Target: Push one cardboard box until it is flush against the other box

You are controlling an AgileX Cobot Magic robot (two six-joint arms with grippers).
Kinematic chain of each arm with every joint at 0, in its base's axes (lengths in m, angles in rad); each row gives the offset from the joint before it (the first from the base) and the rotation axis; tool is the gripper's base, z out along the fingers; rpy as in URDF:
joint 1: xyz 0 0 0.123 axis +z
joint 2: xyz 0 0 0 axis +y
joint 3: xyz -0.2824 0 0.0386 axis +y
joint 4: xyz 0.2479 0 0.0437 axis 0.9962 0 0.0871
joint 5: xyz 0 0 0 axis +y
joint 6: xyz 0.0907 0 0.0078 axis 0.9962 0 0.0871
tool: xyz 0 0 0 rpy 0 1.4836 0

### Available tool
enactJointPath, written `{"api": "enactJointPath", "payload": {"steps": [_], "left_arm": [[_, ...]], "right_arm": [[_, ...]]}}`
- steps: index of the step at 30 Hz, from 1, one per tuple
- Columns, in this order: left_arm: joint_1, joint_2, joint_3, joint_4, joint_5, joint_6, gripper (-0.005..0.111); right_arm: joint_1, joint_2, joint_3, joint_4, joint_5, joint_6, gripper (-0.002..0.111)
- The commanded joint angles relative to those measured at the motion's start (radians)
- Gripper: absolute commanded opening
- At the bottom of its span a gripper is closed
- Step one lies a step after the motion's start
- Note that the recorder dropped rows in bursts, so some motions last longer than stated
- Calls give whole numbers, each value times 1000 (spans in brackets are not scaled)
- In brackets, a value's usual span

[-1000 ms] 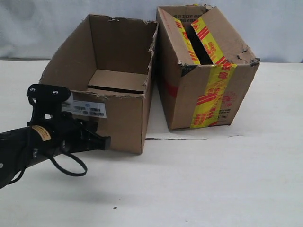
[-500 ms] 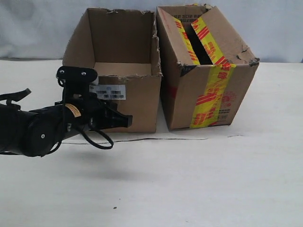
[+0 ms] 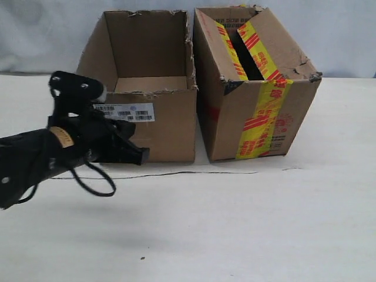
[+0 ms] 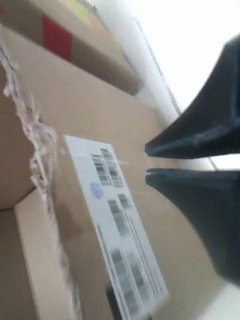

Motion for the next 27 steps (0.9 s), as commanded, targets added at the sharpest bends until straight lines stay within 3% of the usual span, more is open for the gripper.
{"api": "enactJointPath", "payload": {"steps": [1, 7, 8, 10, 12, 27], "left_arm": [[-5, -287, 201, 5, -42, 123, 0], [-5, -714, 599, -8, -245, 203, 0], [-5, -759, 601, -8, -223, 203, 0], [-5, -846, 601, 10, -39, 203, 0], [-5, -897, 601, 8, 25, 203, 0], [-3, -937, 601, 8, 31, 203, 0]], "right_arm": [[-5, -4, 5, 2, 3, -4, 0], [-5, -4, 5, 2, 3, -4, 0], [-5, -4, 5, 2, 3, -4, 0], [-5, -4, 5, 2, 3, -4, 0], [-5, -4, 5, 2, 3, -4, 0], [-5, -4, 5, 2, 3, -4, 0]]}}
